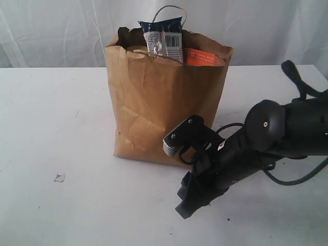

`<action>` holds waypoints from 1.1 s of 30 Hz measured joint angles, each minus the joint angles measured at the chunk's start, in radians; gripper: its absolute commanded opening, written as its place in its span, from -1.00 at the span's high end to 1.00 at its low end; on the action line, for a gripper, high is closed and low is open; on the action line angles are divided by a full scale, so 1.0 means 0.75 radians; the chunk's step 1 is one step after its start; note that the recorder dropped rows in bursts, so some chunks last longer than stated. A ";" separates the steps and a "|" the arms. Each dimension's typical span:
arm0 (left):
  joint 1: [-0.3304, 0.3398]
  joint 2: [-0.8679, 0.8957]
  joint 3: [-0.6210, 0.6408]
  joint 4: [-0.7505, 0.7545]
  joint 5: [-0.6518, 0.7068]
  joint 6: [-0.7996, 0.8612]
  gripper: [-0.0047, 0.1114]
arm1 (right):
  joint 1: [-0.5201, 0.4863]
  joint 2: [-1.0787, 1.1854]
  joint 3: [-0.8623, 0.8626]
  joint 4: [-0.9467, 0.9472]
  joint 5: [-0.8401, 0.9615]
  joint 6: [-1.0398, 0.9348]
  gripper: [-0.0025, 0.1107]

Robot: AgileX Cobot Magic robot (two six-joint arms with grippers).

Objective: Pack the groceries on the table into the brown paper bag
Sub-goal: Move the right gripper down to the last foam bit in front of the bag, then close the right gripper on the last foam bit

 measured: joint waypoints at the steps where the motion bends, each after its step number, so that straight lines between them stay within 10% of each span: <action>1: 0.000 0.000 0.000 0.000 0.000 0.000 0.92 | 0.000 0.019 0.000 0.000 -0.019 0.000 0.30; 9: 0.000 0.000 0.000 0.000 0.000 0.000 0.92 | 0.000 0.133 0.000 0.003 -0.172 -0.001 0.37; 16: 0.000 0.000 0.000 0.000 0.000 0.000 0.92 | 0.000 0.152 0.000 0.005 -0.177 0.051 0.94; 33: 0.000 0.000 0.000 0.000 0.000 0.000 0.92 | 0.002 -0.223 0.000 0.013 0.167 0.106 0.96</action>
